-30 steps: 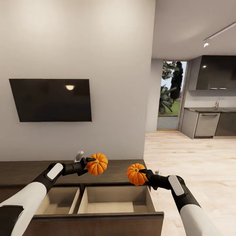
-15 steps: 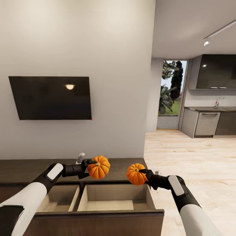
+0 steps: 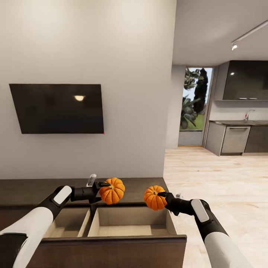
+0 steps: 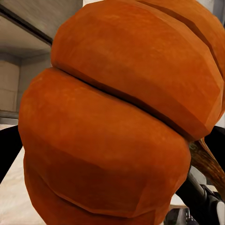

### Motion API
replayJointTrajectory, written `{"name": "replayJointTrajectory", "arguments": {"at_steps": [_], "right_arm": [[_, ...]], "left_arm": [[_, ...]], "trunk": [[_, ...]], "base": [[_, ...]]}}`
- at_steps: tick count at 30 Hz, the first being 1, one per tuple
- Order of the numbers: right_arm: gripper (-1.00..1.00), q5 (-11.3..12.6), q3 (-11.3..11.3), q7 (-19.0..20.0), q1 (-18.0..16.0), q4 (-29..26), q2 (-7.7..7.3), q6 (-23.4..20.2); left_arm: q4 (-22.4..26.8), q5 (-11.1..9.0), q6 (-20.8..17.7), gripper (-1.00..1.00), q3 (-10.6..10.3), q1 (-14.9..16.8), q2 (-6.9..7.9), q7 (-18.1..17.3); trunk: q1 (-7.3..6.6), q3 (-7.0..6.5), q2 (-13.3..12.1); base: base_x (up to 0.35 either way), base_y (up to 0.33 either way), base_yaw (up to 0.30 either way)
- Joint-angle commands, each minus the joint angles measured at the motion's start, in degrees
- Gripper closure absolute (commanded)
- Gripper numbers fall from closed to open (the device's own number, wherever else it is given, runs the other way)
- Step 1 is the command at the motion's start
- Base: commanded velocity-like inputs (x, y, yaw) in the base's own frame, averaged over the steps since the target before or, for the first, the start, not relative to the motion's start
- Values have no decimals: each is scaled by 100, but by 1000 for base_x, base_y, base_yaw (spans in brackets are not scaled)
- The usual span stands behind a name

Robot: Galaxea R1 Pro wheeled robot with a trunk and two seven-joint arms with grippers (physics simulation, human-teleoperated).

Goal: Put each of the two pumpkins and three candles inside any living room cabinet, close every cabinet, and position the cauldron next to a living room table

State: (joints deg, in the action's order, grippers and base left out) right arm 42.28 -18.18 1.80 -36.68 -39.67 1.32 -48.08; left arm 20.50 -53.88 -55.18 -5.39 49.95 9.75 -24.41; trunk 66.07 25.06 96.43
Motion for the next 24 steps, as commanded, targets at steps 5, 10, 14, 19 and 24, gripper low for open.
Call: {"name": "replayJointTrajectory", "arguments": {"at_steps": [5,10,14,19,24], "right_arm": [[100,-9,-37,14,-6,-5,8,-35],[100,-9,-37,18,-6,-8,9,-35],[100,-9,-37,23,-6,-12,9,-35],[100,-16,-15,275,-2,-20,1,-35],[100,-18,11,378,1,-16,0,-35]], "left_arm": [[-2,0,7,100,-40,6,5,-53],[-8,-1,3,100,-38,6,2,-53],[-10,-1,0,100,-38,7,1,-55],[-11,1,-1,100,-39,6,1,-60],[-11,1,-1,100,-41,7,1,-58]], "trunk": [[110,97,206],[220,187,406],[308,259,567],[418,348,767],[527,438,968]], "base": [[0,0,0],[0,0,0],[0,0,0],[0,0,0],[0,0,0]]}}
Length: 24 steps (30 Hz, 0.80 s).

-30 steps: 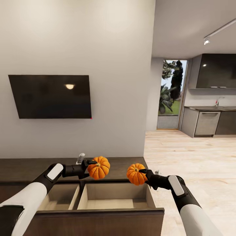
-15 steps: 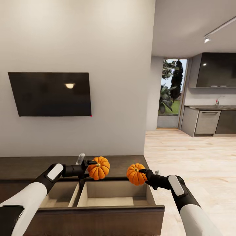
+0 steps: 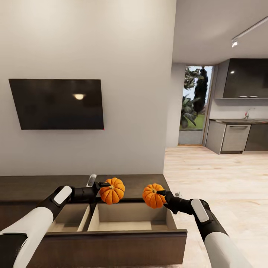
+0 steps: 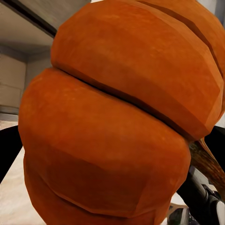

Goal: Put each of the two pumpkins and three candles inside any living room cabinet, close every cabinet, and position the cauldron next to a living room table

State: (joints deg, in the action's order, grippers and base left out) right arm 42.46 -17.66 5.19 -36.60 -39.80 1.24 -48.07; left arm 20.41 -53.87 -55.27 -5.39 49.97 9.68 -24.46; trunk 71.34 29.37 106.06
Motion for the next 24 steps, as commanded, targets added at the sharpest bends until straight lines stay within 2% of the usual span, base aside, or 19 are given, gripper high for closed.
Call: {"name": "replayJointTrajectory", "arguments": {"at_steps": [1,24], "right_arm": [[100,-36,-40,43,-6,-3,8,-36],[100,-36,-17,61,-5,-16,17,-36]], "left_arm": [[-1,-2,8,100,-41,5,7,-53],[20,0,-236,100,-37,13,7,-67]], "trunk": [[22,25,45],[527,438,968]], "base": [[0,0,0],[0,0,0]]}}
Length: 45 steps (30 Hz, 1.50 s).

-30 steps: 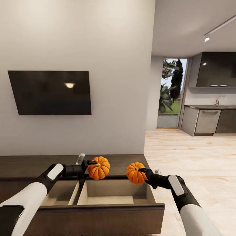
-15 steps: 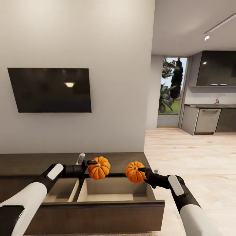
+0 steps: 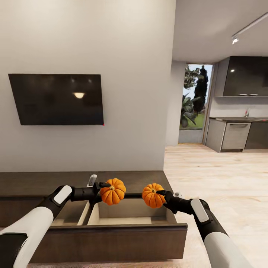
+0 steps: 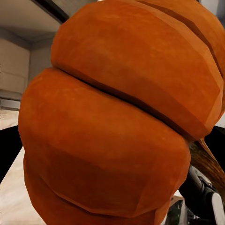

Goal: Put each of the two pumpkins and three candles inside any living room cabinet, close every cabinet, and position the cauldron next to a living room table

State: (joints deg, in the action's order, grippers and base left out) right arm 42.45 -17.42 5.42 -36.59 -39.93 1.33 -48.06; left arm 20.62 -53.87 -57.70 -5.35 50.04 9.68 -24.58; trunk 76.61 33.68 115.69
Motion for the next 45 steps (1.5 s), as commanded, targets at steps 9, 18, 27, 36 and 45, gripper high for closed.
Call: {"name": "replayJointTrajectory", "arguments": {"at_steps": [9,18,27,36,45], "right_arm": [[100,-39,-34,38,-7,-6,42,-39],[100,-40,-33,38,-7,-6,51,-38],[100,-39,-33,38,-10,-6,51,-38],[100,-40,-33,38,-10,-6,51,-45],[100,-39,-32,38,-12,-6,51,-45]], "left_arm": [[45,4,12,100,-38,6,-48,-41],[46,6,8,100,-42,5,-64,-38],[41,6,5,100,-44,5,-64,-35],[47,0,5,100,-41,5,-62,-55],[55,-1,5,100,-45,5,-63,-61]], "trunk": [[198,169,366],[395,330,727],[439,366,807],[439,366,807],[439,366,807]], "base": [[0,0,0],[0,0,0],[0,0,0],[75,0,0],[192,0,0]]}}
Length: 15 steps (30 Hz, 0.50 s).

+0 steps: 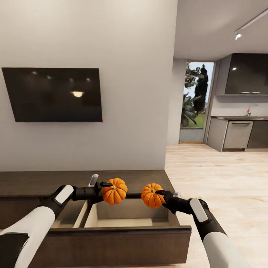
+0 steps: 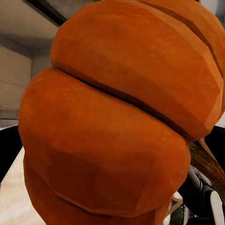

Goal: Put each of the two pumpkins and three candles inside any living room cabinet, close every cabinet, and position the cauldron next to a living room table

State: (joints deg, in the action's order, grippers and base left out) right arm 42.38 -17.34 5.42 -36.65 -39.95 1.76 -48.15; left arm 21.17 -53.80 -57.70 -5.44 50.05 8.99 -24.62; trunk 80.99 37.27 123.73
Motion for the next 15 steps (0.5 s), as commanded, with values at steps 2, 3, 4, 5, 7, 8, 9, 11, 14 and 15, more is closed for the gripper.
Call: {"name": "replayJointTrajectory", "arguments": {"at_steps": [2,3,4,5,7,8,9,11,14,15], "right_arm": [[100,-30,-41,38,-3,-4,8,-36],[100,-30,-41,38,-4,-4,8,-35],[100,-31,-41,38,-3,-4,8,-35],[100,-32,-41,38,-4,-4,8,-36],[100,-30,-39,38,-4,-4,8,-36],[100,-30,-38,38,-3,-4,8,-36],[100,-29,-36,38,-4,-4,10,-36],[100,-33,-34,38,-5,-4,19,-36],[100,-36,-33,38,-2,-4,28,-37],[100,-36,-33,38,-3,-4,30,-37]], "left_arm": [[0,-7,5,100,-36,5,7,-54],[0,-7,5,100,-36,5,7,-56],[0,-7,5,100,-36,5,7,-57],[1,-7,5,100,-36,5,7,-58],[1,-7,5,100,-36,5,7,-59],[1,-7,5,100,-36,5,7,-59],[1,-7,5,100,-36,5,7,-60],[1,-7,5,100,-36,5,7,-60],[1,-7,1,100,-36,5,7,-61],[1,-7,0,100,-36,5,7,-61]], "trunk": [[2,7,3],[2,7,3],[2,7,3],[2,7,3],[2,7,3],[2,7,3],[2,7,3],[2,7,3],[2,7,3],[2,7,3]], "base": [[258,0,0],[217,0,0],[182,0,0],[116,0,0],[84,0,0],[60,0,0],[38,0,0],[22,0,0],[11,0,0],[6,0,0]]}}
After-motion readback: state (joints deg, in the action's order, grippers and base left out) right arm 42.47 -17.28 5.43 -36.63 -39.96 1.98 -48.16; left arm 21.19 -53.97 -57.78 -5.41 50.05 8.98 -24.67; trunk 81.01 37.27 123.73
